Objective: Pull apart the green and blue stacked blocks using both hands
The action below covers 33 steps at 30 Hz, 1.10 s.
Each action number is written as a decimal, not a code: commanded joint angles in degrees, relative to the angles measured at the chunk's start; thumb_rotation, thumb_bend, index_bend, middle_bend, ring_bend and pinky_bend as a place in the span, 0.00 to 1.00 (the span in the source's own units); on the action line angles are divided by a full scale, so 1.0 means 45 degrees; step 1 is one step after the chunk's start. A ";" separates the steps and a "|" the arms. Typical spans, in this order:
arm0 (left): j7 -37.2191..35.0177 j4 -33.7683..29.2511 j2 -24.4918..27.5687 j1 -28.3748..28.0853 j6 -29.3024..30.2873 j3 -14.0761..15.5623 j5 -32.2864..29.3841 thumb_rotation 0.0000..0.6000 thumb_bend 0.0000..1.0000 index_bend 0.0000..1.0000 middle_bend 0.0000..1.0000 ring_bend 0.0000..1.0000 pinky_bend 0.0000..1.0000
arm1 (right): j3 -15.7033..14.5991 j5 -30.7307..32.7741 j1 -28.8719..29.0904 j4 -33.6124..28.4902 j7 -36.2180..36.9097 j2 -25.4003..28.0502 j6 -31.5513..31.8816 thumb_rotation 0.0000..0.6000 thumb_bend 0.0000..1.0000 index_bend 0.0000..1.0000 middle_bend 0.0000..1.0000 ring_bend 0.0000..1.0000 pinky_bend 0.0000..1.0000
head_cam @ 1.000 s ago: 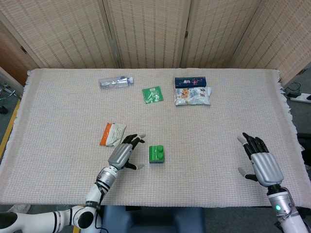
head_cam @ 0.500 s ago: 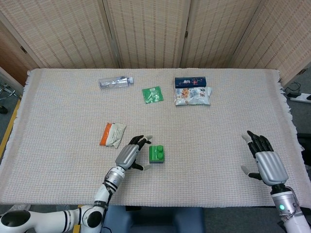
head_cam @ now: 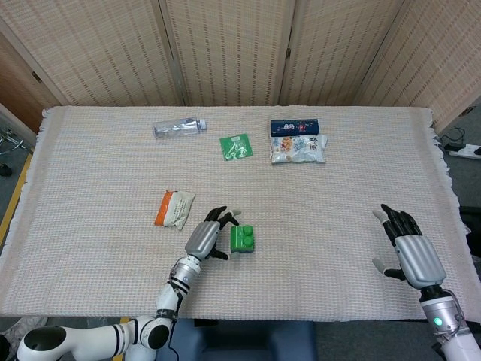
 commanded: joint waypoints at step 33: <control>-0.1823 -0.0119 -0.0263 0.0780 0.0936 -0.0146 0.0348 1.00 0.42 0.64 0.81 0.32 0.00 | -0.0055 0.0129 0.0322 0.0261 0.0208 -0.0080 -0.0725 1.00 0.31 0.00 0.00 0.00 0.00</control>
